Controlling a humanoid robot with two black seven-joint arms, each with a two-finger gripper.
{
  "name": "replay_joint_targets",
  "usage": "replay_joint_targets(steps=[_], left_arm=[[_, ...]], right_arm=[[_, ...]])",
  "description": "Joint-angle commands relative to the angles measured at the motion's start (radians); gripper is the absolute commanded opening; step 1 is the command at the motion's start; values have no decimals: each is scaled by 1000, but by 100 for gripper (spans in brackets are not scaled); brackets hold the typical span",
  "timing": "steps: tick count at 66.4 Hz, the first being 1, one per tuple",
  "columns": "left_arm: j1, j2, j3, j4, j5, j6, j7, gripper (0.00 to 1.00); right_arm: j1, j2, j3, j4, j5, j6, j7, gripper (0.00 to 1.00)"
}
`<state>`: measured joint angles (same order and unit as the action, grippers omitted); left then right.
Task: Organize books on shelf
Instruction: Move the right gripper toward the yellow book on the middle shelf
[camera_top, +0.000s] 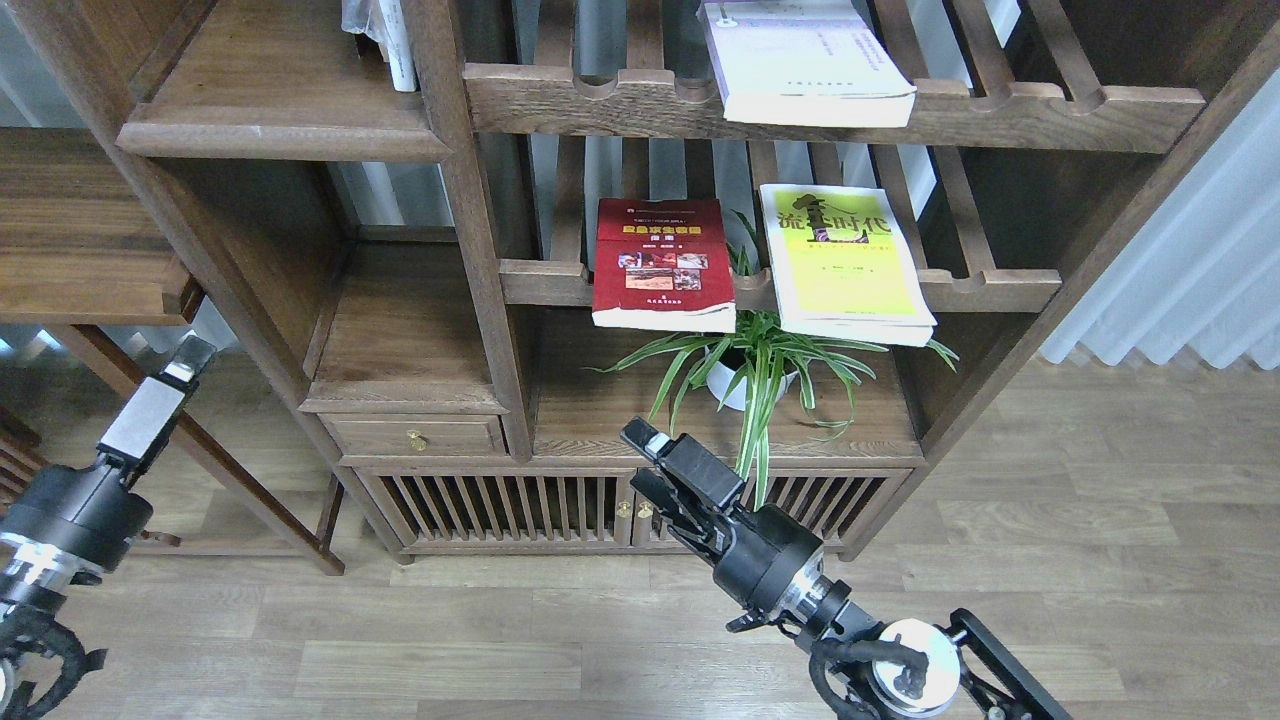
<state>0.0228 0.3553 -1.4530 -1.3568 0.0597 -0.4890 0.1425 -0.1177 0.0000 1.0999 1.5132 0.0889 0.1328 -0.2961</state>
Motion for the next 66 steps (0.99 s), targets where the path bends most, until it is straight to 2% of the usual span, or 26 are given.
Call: replay_joint_targets(steps=[1, 5, 11, 15, 23, 41, 52, 66], left_arm=[[-26, -7, 25, 14, 8, 0, 8, 100], [-31, -7, 31, 24, 12, 0, 29, 100], [-26, -16, 29, 33, 15, 0, 106, 100], [-23, -18, 37, 59, 14, 0, 131, 100], [-21, -19, 49, 110, 14, 0, 135, 100], [-27, -71, 60, 116, 15, 0, 135, 100], [-35, -75, 60, 123, 14, 0, 135, 100], [-55, -81, 65, 162, 15, 0, 137, 100]], right_arm=[[1, 0, 0, -4, -1, 33, 2, 100], [1, 0, 0, -10, 0, 36, 2, 100], [0, 0, 3, -19, 0, 37, 5, 100], [0, 0, 3, -21, 0, 37, 5, 100], [3, 0, 3, -24, 0, 37, 5, 100], [9, 0, 3, -38, 2, 44, 6, 100], [10, 0, 8, -61, 2, 131, 5, 100], [7, 0, 44, -94, 2, 113, 3, 100]])
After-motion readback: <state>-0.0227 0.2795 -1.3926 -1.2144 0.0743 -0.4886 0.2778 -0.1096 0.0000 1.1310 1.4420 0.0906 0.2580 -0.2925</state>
